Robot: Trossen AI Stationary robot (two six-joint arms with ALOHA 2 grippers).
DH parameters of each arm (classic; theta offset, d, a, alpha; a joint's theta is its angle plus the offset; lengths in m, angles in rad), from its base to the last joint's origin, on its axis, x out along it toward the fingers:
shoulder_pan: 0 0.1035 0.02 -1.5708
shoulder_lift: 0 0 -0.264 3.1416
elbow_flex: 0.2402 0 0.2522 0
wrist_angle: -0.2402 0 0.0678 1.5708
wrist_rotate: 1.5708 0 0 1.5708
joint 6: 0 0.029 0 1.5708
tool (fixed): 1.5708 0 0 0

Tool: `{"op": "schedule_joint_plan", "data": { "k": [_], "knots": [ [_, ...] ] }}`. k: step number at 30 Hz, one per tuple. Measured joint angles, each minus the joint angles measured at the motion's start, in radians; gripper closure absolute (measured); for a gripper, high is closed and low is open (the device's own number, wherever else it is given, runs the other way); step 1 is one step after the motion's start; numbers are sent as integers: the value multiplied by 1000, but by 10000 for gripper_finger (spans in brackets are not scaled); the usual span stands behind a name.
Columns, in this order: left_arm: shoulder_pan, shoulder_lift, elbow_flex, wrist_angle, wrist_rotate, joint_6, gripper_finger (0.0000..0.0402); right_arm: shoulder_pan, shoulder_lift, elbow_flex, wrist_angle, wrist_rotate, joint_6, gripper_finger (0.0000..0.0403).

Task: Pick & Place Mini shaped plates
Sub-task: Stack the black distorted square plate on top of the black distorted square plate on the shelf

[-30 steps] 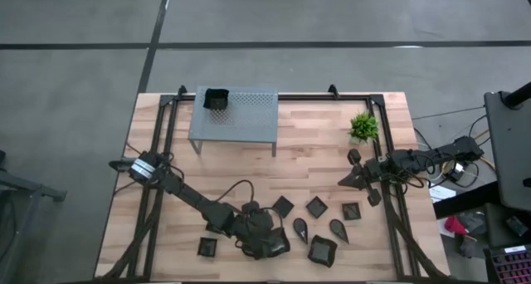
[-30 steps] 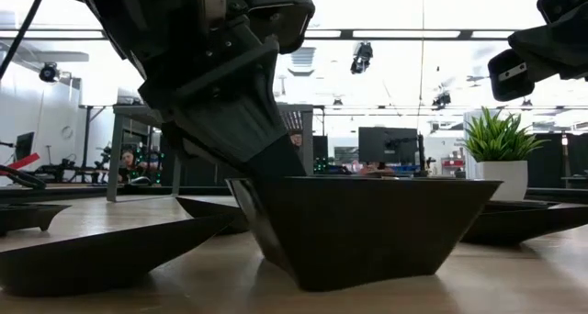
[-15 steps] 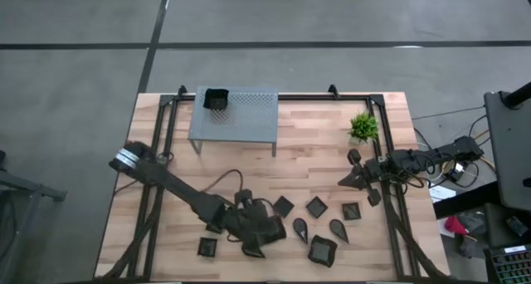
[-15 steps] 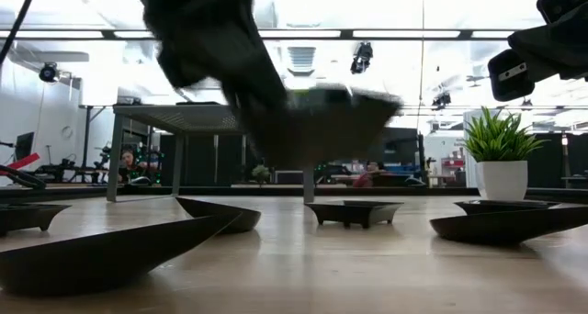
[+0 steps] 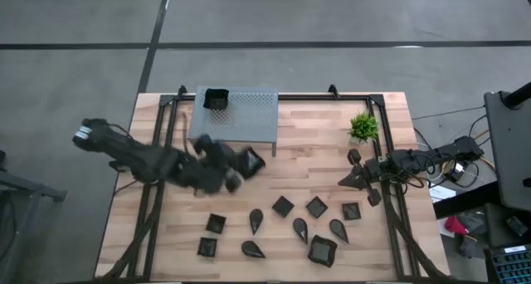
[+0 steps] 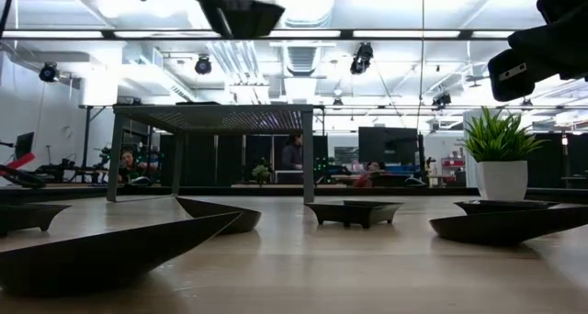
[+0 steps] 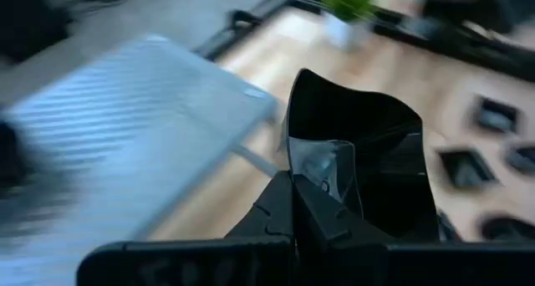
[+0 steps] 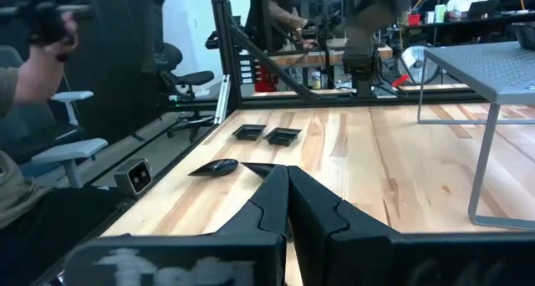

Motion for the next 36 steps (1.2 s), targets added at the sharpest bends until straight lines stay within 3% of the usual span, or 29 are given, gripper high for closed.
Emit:
{"op": "schedule_joint_plan", "data": {
  "k": [5, 10, 20, 27, 36],
  "knots": [
    [182, -115, 0, -37, 8, 31, 401, 0, 0, 0, 0, 0, 0, 394],
    [401, -195, 0, -40, 94, 79, 401, 0, 0, 0, 0, 0, 0, 394],
    [853, -227, 0, -39, 397, 33, 401, 0, 0, 0, 0, 0, 0, 394],
    [974, -153, -2, -68, 513, 12, 401, 0, -1, 0, 0, 0, 0, 394],
    [997, -82, -3, -88, 459, 12, 402, 0, -1, 0, 0, 0, 0, 394]
  ]
}}
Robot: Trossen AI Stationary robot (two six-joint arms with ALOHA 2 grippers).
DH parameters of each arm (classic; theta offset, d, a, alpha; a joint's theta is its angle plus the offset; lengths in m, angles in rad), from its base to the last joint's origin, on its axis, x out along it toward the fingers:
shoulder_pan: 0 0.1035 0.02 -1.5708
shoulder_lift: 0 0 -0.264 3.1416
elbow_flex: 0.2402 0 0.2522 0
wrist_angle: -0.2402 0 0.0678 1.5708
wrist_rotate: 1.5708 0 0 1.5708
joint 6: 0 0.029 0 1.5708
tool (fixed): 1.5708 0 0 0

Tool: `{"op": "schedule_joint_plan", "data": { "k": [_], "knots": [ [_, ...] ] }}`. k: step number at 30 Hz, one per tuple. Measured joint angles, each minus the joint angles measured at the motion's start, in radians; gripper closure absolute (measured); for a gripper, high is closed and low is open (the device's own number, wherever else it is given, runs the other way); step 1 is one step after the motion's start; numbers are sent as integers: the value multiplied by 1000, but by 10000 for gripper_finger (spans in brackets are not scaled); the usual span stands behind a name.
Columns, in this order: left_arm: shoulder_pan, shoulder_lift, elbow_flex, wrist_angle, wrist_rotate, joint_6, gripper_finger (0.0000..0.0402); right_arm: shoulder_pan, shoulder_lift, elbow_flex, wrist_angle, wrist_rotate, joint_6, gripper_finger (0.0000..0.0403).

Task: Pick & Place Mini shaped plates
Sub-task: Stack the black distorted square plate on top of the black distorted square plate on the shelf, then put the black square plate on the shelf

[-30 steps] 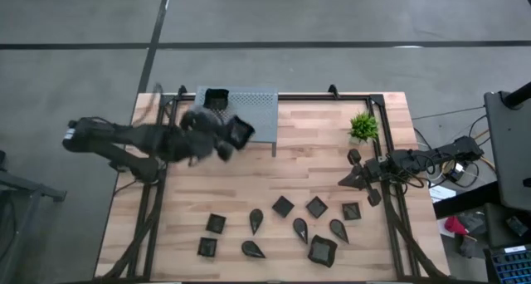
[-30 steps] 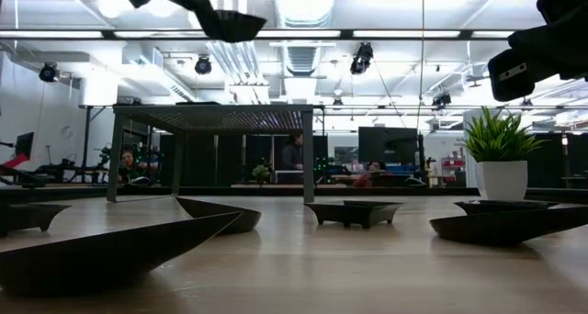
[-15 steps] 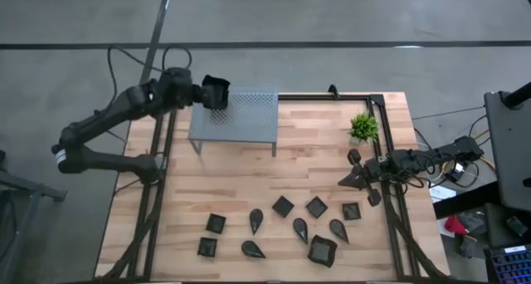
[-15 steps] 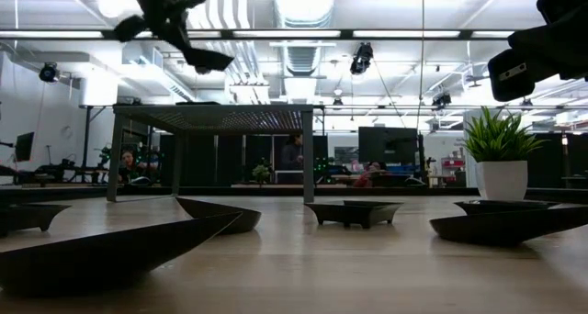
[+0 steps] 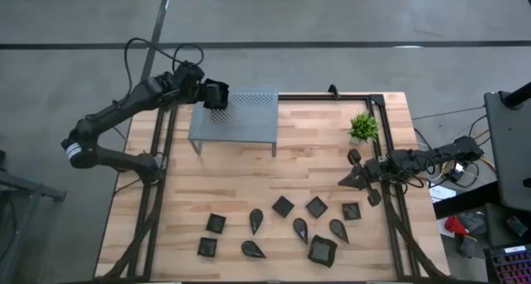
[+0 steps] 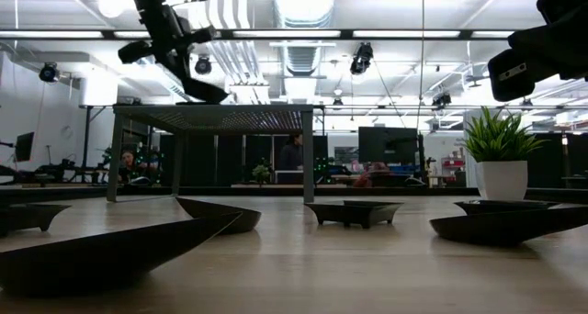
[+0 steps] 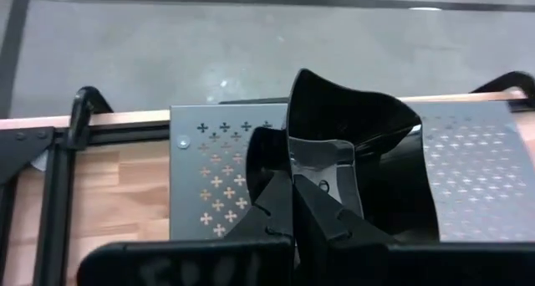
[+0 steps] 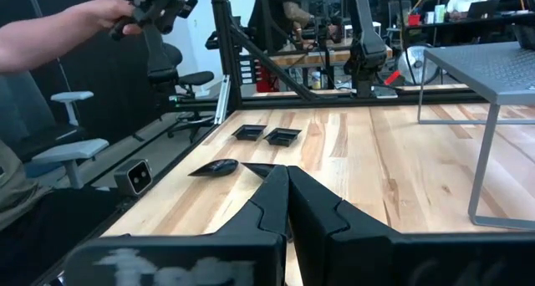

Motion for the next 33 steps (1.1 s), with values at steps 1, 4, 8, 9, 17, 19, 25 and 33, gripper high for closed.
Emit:
{"op": "schedule_joint_plan", "data": {
  "k": [1, 4, 8, 9, 17, 19, 25, 33],
  "knots": [
    [4, 6, 0, -7, 0, -5, 401, 0, 0, 0, 0, 0, 0, 394],
    [7, 12, 0, -11, 2, -13, 402, 0, 0, 0, 0, 0, 0, 394],
    [7, 17, 0, -11, 8, -11, 401, 0, 0, 0, 0, 0, 0, 394],
    [7, 17, 0, -11, 9, -11, 401, 0, 0, 0, 0, 0, 0, 394],
    [7, 25, 0, -11, 31, -11, 398, 0, 0, 0, 0, 0, 0, 394],
    [7, 27, 0, -11, 43, -12, 391, 0, 0, 0, 0, 0, 0, 394],
    [7, 29, 0, -11, 55, -18, 363, 0, 0, 0, 0, 0, 0, 394],
    [7, 26, 0, -11, 49, 6, 318, 0, 0, 0, 0, 0, 0, 394]
  ]
}}
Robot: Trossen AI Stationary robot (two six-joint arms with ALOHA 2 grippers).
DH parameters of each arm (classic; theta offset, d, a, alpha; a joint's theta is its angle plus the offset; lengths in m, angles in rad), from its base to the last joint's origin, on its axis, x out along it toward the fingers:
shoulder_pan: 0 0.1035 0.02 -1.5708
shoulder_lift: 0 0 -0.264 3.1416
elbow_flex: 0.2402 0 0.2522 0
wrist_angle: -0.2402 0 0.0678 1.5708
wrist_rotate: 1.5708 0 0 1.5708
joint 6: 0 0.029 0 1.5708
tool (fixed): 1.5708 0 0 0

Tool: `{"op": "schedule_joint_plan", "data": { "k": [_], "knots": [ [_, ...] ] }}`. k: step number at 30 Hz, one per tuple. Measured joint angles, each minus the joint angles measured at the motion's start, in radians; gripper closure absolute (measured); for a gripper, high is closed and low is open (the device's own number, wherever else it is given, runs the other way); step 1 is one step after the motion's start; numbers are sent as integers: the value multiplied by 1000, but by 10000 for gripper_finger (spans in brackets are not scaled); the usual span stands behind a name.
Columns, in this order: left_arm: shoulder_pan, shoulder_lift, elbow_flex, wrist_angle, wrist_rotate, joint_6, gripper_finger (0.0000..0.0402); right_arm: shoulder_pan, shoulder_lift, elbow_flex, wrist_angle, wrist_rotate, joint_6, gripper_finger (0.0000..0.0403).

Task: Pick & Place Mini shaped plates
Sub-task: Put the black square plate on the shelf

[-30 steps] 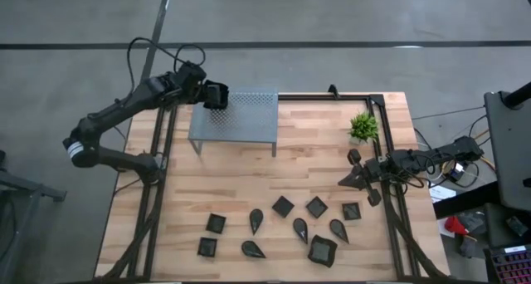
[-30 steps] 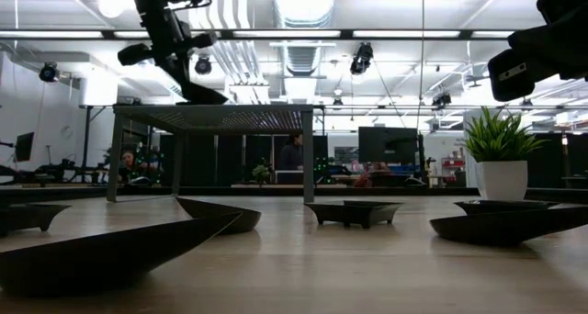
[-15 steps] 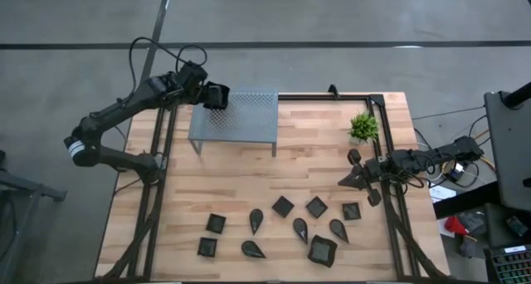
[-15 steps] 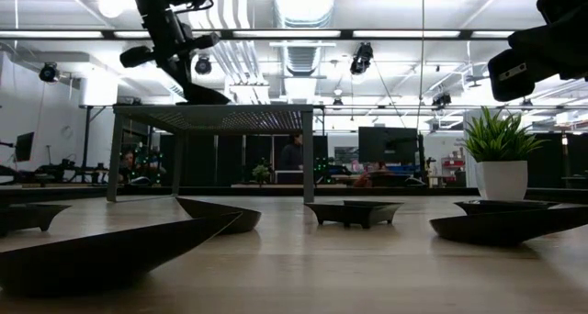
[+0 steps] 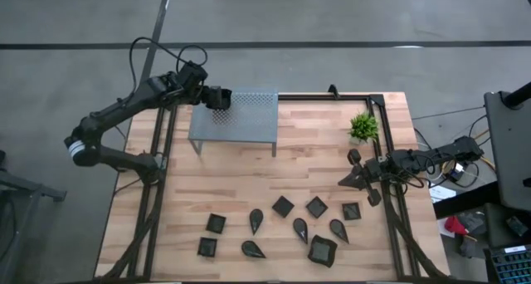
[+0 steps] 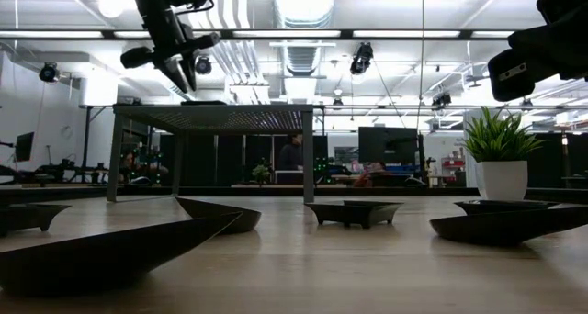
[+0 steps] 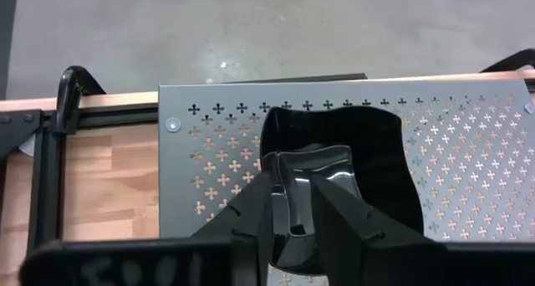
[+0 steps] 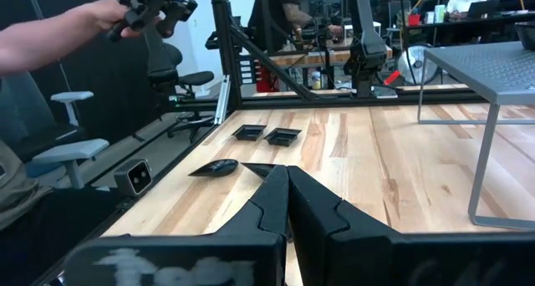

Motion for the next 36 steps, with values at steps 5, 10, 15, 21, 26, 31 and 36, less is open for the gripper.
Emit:
{"op": "schedule_joint_plan", "data": {
  "k": [5, 10, 15, 21, 26, 31, 36],
  "knots": [
    [-22, -15, 0, 0, 24, 55, 306, 0, 0, 0, 0, 0, 0, 394],
    [-84, -28, 0, 4, 31, 80, 308, 0, 0, 0, 0, 0, 0, 394],
    [-155, -30, 0, 8, 17, 104, 309, 0, 0, 0, 0, 0, 0, 394],
    [-257, -30, 0, 25, -29, 103, 307, 0, 0, 0, 0, 0, 0, 394],
    [-350, -30, 0, 37, -65, 94, 307, 0, 0, 0, 0, 0, 0, 394],
    [-459, -30, 0, 52, -87, 81, 307, 0, 0, 0, 0, 0, 0, 394],
    [-585, -27, -38, 128, -94, 81, 307, 0, 0, 0, 0, 0, 0, 394]
  ]
}}
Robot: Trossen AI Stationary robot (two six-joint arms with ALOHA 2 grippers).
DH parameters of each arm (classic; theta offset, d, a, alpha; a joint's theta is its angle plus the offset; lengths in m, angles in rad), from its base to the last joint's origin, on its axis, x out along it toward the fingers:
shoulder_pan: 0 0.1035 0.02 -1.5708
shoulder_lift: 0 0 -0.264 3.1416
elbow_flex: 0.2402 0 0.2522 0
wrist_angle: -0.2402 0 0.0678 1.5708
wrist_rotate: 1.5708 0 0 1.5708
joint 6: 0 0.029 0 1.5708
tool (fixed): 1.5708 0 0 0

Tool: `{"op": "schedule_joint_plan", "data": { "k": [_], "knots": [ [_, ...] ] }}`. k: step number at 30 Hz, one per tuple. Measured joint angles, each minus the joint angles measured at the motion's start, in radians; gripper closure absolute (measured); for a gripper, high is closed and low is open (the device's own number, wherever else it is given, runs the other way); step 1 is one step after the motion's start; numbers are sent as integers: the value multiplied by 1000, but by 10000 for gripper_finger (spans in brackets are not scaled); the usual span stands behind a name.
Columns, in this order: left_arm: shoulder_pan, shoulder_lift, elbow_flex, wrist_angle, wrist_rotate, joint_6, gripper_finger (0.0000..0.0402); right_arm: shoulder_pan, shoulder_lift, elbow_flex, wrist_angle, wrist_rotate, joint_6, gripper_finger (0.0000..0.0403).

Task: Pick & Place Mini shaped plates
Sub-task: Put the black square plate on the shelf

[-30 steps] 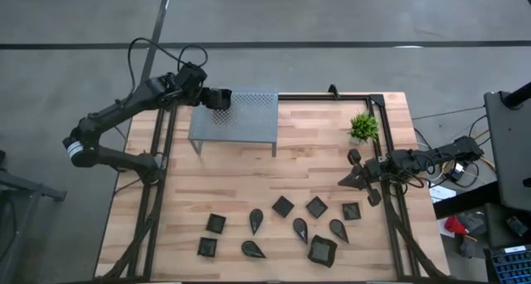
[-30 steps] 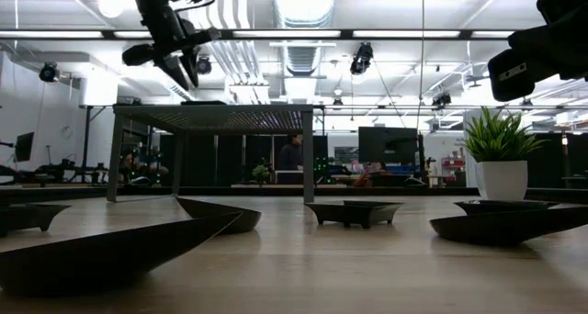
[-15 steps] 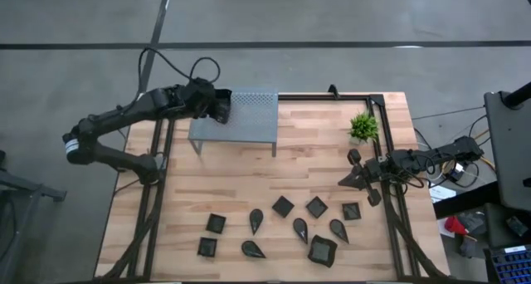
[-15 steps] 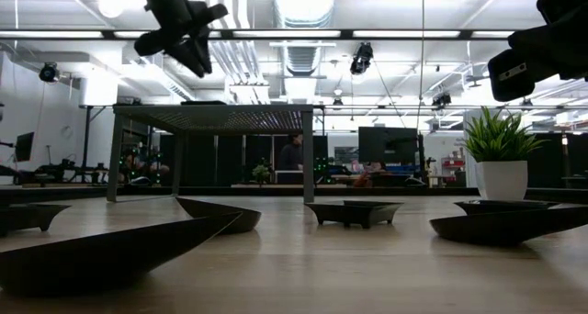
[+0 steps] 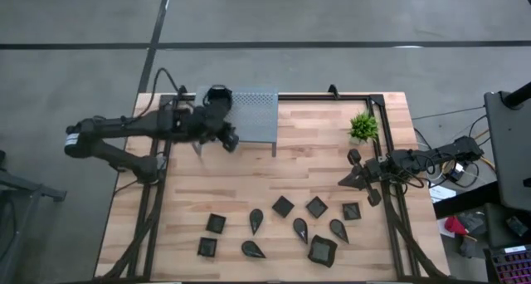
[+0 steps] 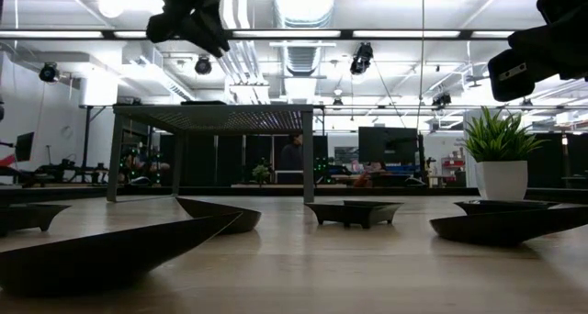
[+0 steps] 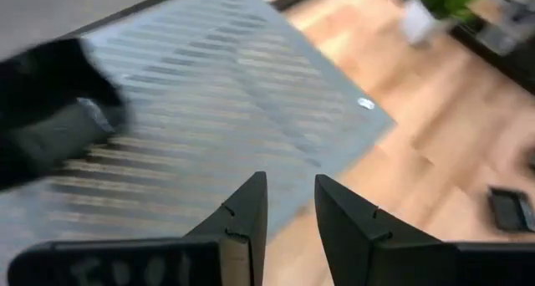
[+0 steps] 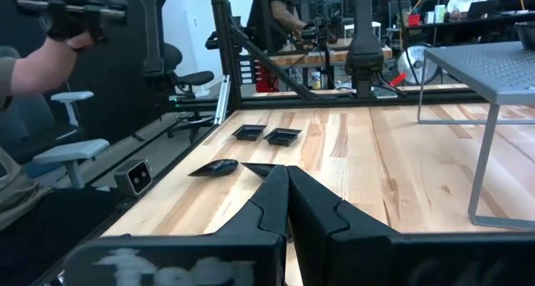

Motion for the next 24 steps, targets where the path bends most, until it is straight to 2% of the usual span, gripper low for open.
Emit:
{"op": "schedule_joint_plan", "data": {
  "k": [11, 24],
  "knots": [
    [-210, 5, -149, 280, 31, -69, 307, 0, 0, 0, 0, 0, 0, 394],
    [-381, 8, -368, 656, 33, -147, 307, 0, 0, 0, 0, 0, 0, 394]
  ]
}}
